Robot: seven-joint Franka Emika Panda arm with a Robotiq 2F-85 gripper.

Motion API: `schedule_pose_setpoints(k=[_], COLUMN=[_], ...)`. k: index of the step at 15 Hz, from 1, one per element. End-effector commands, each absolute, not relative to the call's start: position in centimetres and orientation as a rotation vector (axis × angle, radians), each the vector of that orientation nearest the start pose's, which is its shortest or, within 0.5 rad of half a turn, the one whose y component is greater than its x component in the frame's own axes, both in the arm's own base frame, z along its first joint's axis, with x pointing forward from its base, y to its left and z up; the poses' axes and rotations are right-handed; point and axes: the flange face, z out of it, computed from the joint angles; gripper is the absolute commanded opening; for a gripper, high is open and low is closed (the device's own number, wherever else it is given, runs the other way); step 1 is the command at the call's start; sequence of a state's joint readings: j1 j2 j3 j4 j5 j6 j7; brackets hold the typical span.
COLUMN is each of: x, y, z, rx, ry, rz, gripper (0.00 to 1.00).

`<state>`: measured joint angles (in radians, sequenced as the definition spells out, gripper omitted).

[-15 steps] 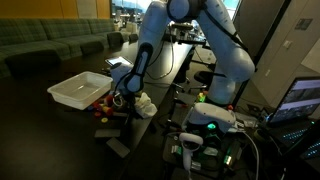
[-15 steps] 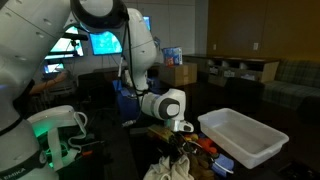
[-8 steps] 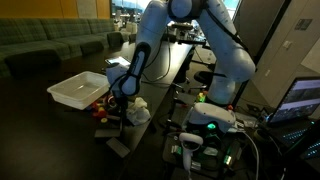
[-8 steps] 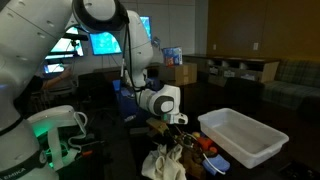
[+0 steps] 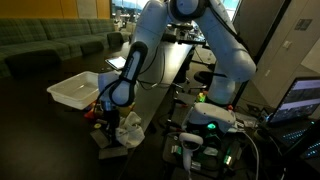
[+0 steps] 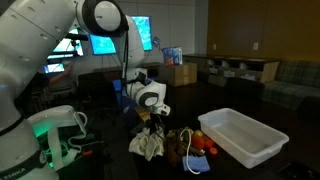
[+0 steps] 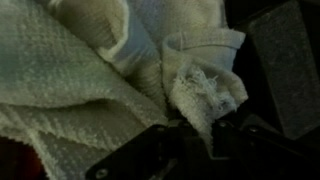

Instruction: Pick up the towel from the countertop, sweep the objects to the left and put the towel in the container.

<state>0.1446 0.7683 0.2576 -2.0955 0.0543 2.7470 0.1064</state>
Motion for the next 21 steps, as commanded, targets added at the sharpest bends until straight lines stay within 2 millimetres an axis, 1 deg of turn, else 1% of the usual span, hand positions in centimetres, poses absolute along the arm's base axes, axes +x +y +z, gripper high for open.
schedule_pose_setpoints(k=[1,3,4,6,7,9,11,13,15,18,20,21], x=[48.2,47.4,47.4,47.3,47.3,47.2,47.2,47.3,47.4,47.8,48.1,47.7], y=[26.5,27.5,27.4,26.6,25.1,22.5,19.0,14.9,10.4,3.5,-1.4,-3.6], z=[5.9,6.9,7.9,9.6,10.9,12.9,14.7,16.9,19.1,22.9,25.9,27.5], rx=[-2.877,-2.849,-2.835,-2.815,-2.798,-2.757,-2.714,-2.663,-2.625,-2.599,-2.595,-2.598], ry=[-0.289,-0.325,-0.338,-0.377,-0.419,-0.491,-0.537,-0.563,-0.553,-0.471,-0.404,-0.370], rz=[0.187,0.174,0.158,0.154,0.184,0.232,0.276,0.325,0.365,0.358,0.340,0.334], gripper=[0.06,0.06,0.06,0.06,0.06,0.06,0.06,0.06,0.06,0.06,0.06,0.06])
